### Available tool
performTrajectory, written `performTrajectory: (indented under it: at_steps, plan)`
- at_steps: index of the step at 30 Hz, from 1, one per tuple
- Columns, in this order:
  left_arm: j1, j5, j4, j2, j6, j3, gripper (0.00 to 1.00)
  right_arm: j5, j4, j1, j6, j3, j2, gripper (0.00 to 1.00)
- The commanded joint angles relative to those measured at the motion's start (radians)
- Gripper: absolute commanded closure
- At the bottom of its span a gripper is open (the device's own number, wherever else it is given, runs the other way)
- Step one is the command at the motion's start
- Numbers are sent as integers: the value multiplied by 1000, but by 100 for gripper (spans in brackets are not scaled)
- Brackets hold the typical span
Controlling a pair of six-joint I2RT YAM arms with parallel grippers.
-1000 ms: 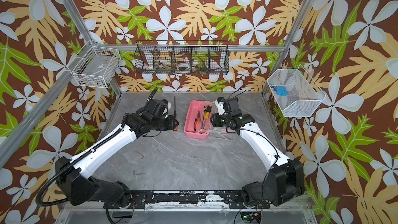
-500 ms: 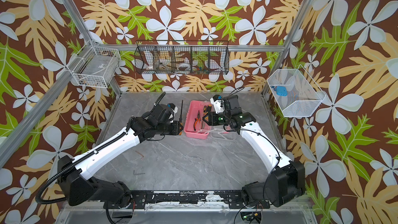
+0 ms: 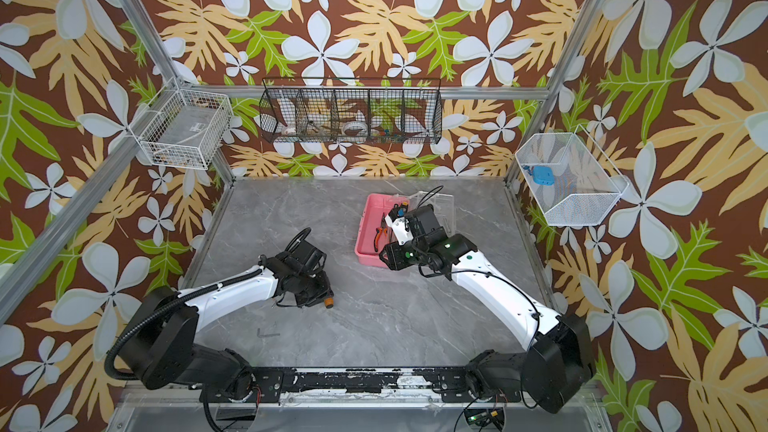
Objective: Pack the tool kit
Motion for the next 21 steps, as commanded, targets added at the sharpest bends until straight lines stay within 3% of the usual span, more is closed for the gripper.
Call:
performTrajectory:
  at_steps: [1, 8, 12, 21]
  plan:
    - [2, -22, 11, 41, -21, 13, 97, 36, -3, 2, -4, -9, -10, 51]
    - [2, -46, 23, 95, -19, 12, 94, 36, 7, 1, -2, -33, -17, 51]
    - [2, -47, 29, 117, -14, 17, 78, 18, 21, 1, -7, -49, -18, 51]
    - [2, -35, 27, 120, 1, 44, 54, 2, 64, 67, -12, -80, 1, 50]
